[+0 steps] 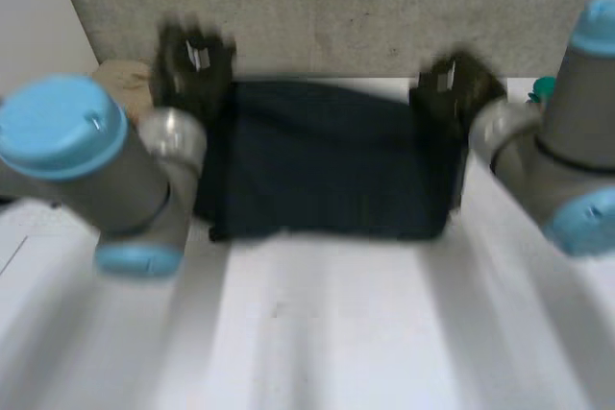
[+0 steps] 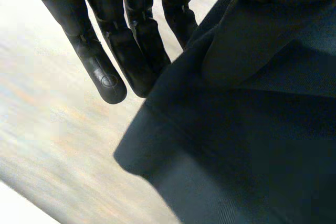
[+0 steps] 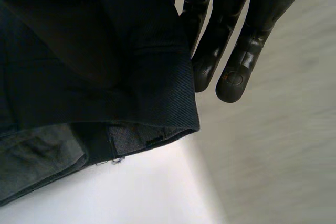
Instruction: Fold the laundry.
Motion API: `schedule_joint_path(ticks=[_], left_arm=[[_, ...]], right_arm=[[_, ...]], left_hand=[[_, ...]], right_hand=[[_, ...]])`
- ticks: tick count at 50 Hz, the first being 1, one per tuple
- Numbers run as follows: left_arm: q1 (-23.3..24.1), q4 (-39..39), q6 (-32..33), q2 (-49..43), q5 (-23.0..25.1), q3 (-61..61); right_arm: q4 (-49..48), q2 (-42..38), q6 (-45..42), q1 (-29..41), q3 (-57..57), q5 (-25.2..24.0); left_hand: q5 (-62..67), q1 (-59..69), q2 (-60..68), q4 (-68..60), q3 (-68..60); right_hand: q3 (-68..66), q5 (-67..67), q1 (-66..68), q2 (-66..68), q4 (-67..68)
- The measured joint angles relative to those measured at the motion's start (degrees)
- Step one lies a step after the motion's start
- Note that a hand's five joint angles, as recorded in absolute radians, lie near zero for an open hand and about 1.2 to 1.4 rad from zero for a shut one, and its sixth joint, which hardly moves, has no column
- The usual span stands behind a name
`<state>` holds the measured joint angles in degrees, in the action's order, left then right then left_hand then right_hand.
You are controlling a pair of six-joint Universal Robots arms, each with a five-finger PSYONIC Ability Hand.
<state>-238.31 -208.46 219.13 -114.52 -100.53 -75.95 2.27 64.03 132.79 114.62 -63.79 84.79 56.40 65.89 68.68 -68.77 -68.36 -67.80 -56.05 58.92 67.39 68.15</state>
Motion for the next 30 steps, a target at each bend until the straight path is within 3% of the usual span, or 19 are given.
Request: schedule_joint_path(ticks=[6, 11, 18, 24, 30], left_arm=[[-2.0, -17.0, 8.4, -0.7, -0.4, 9.5], [-2.5, -22.0, 10.5, -0.4, -1.9, 8.6], [-2.2, -19.1, 8.9, 0.1, -3.9, 0.7], [-0.2, -13.0, 4.2, -0.2, -4.9, -14.9], [2.3, -9.6, 3.1, -0.6, -5.9, -22.3]], right_arm=[[-20.8, 0.1, 0.8, 0.5, 7.9, 0.5], [-28.2, 0.1, 1.3, 1.1, 8.9, 0.3], [-24.9, -1.8, 2.3, 1.4, 6.6, -0.3], [-12.5, -7.1, 4.3, 1.4, -0.5, -2.2], [-3.4, -10.3, 5.6, 1.2, -5.1, -2.7]], left_hand=[[0.0, 0.0, 0.0, 0.0, 0.0], [0.0, 0.0, 0.0, 0.0, 0.0], [0.0, 0.0, 0.0, 0.0, 0.0], [0.3, 0.0, 0.1, 0.0, -0.1], [0.3, 0.0, 0.1, 0.0, -0.1]], right_hand=[[0.0, 0.0, 0.0, 0.0, 0.0], [0.0, 0.0, 0.0, 0.0, 0.0], [0.0, 0.0, 0.0, 0.0, 0.0], [0.0, 0.0, 0.0, 0.0, 0.0], [0.0, 0.0, 0.0, 0.0, 0.0]])
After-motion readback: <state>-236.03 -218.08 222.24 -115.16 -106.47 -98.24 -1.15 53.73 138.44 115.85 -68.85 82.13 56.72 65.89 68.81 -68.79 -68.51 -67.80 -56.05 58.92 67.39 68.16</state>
